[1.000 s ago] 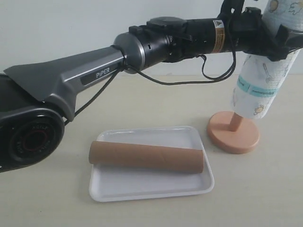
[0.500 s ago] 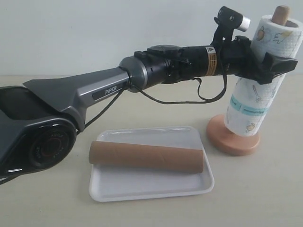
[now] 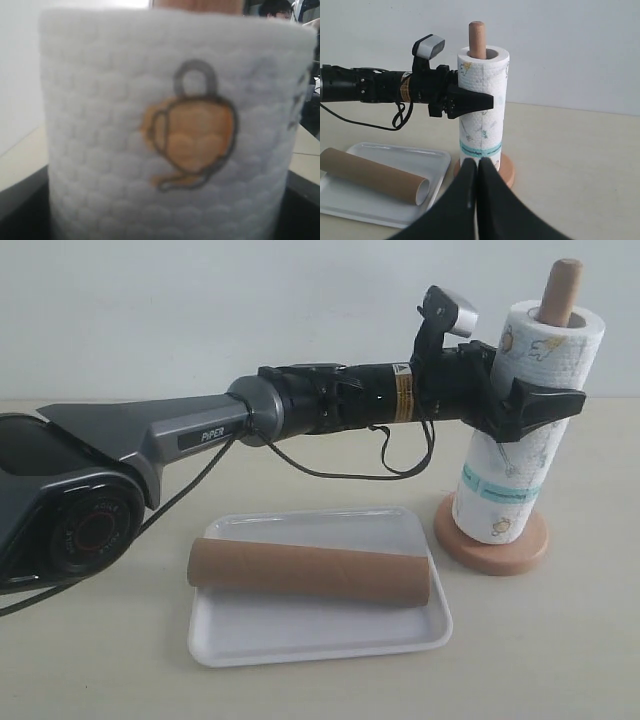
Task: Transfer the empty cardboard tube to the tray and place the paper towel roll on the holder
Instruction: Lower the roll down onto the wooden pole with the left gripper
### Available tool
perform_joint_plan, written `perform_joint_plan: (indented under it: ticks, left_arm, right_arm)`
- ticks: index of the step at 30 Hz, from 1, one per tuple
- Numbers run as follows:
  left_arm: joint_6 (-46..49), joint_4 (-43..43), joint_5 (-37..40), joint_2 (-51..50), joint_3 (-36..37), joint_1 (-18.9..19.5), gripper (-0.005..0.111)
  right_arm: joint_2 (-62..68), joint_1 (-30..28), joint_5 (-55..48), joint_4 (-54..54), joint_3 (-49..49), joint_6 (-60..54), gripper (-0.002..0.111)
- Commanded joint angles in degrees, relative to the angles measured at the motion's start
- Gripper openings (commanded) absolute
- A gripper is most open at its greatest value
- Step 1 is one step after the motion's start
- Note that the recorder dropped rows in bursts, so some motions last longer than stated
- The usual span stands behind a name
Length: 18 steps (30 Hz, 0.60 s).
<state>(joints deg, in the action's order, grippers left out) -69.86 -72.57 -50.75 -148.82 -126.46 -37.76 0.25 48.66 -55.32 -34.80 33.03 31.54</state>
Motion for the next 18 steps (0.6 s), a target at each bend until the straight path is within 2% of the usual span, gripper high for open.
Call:
perform_joint_plan:
  ticks: [1, 2, 5, 7, 15, 18]
  left_arm:
    - [0.32, 0.79, -2.80, 0.50, 0.06, 0.00, 0.016]
    - [-0.71, 0.79, -2.80, 0.50, -0.05, 0.00, 0.024]
    - [-6.19, 0.79, -3.36, 0.50, -0.05, 0.00, 0.060]
    - [-6.19, 0.79, -4.69, 0.50, -0.05, 0.00, 0.064]
    - [-6.19, 0.79, -5.75, 0.50, -0.05, 0.00, 0.065]
    - [-6.19, 0.79, -5.75, 0.50, -0.05, 0.00, 0.075]
  right_arm:
    - [-0.25, -0.13, 0.28, -0.18, 0.38, -0.40, 0.000]
    - [-0.25, -0.13, 0.28, -0.18, 0.38, -0.40, 0.000]
    - [-0.25, -0.13, 0.28, -0.18, 0.38, -0.40, 0.000]
    - [-0.25, -0.13, 0.28, -0.18, 0.38, -0.40, 0.000]
    - [-0.25, -0.13, 0.28, -0.18, 0.38, -0.40, 0.000]
    - [-0.25, -0.13, 0.28, -0.18, 0.38, -0.40, 0.000]
